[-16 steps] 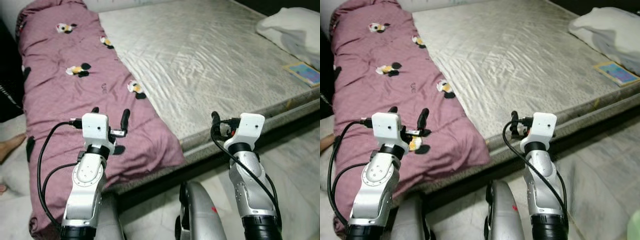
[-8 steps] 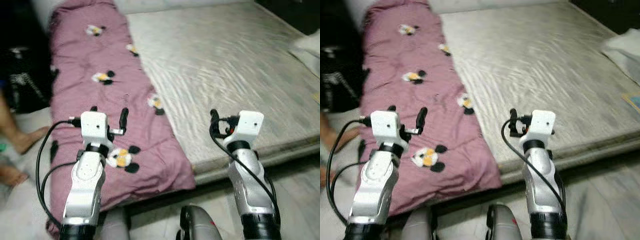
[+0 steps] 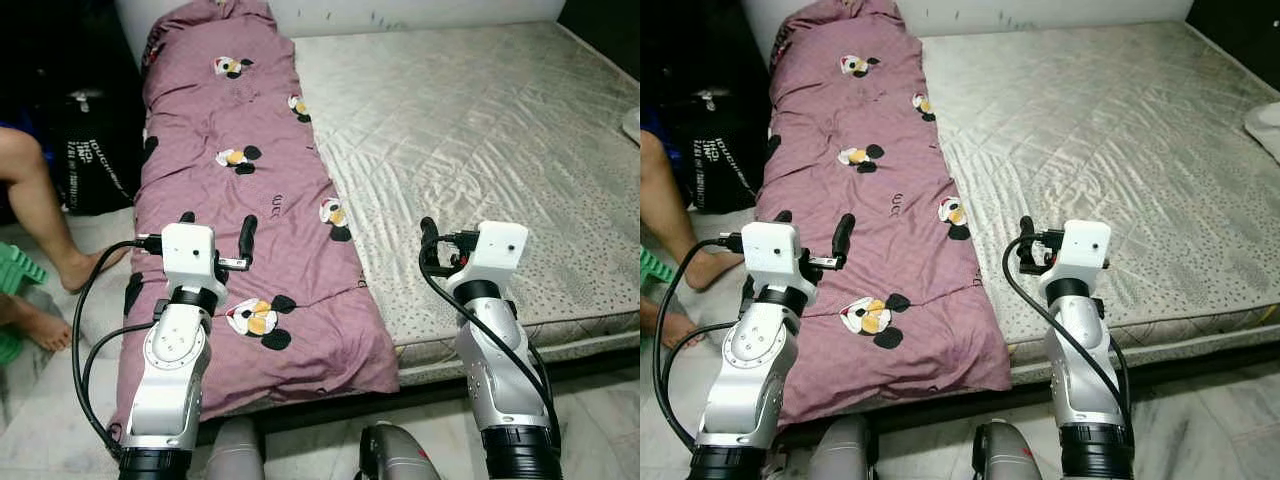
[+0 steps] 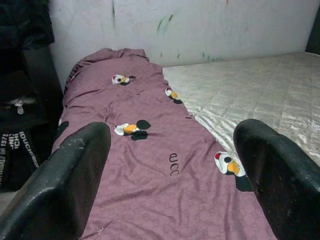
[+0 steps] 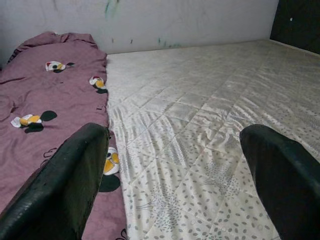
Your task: Clean up the room
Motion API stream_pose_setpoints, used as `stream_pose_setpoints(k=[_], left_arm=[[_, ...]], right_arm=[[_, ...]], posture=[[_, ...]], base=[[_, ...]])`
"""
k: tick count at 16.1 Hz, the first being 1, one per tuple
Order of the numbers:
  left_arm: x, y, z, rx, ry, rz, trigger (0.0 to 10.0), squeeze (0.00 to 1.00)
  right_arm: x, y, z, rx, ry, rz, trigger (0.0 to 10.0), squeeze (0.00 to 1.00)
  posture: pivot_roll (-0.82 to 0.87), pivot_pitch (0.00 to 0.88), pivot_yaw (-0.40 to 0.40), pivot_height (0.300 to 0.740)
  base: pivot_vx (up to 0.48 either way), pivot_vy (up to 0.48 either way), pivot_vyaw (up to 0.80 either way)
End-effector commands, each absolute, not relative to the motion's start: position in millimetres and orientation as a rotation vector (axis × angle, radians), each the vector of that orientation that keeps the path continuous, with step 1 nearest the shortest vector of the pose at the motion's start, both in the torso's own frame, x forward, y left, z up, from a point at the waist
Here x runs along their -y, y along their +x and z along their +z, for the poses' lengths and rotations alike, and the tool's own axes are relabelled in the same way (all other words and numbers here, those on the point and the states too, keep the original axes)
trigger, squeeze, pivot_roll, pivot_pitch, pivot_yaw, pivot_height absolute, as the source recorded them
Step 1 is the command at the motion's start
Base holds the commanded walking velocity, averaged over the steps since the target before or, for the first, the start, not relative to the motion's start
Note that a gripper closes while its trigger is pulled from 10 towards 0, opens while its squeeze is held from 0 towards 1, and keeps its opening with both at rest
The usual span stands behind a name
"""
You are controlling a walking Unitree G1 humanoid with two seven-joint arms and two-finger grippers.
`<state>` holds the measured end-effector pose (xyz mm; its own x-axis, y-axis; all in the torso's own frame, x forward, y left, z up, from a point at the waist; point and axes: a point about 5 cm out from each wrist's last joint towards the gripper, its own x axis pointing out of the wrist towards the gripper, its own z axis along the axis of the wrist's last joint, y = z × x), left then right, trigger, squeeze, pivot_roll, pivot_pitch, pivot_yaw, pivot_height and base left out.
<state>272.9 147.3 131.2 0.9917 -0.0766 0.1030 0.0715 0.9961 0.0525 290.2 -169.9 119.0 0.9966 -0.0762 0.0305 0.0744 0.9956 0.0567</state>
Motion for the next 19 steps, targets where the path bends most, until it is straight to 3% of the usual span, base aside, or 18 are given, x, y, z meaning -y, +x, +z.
stream_pose_setpoints(k=[1,5,11,19], left_arm=[[-149.2,272.5,129.6,0.093,0.056,-0.071,10.0,0.0],[-135.3,278.1,124.5,0.05,0.094,-0.096,10.0,0.0],[-134.2,279.0,124.4,0.036,0.073,-0.102,10.0,0.0],[-133.9,286.9,124.3,0.037,0.108,-0.108,10.0,0.0]], right_arm=[[170.8,289.9,117.8,0.028,0.059,-0.076,10.0,0.0],[165.2,289.5,117.9,0.034,0.057,-0.047,10.0,0.0],[169.3,292.3,120.7,0.043,0.052,-0.055,10.0,0.0],[168.0,303.1,128.1,0.071,0.051,-0.044,10.0,0.0]], posture=[[-0.03,0.016,-0.013,0.68],[-0.04,0.018,-0.013,0.685],[-0.04,0.015,-0.017,0.74],[-0.03,0.0,-0.02,0.74]], base=[[0.0,0.0,0.0],[0.0,0.0,0.0],[0.0,0.0,0.0],[0.0,0.0,0.0]])
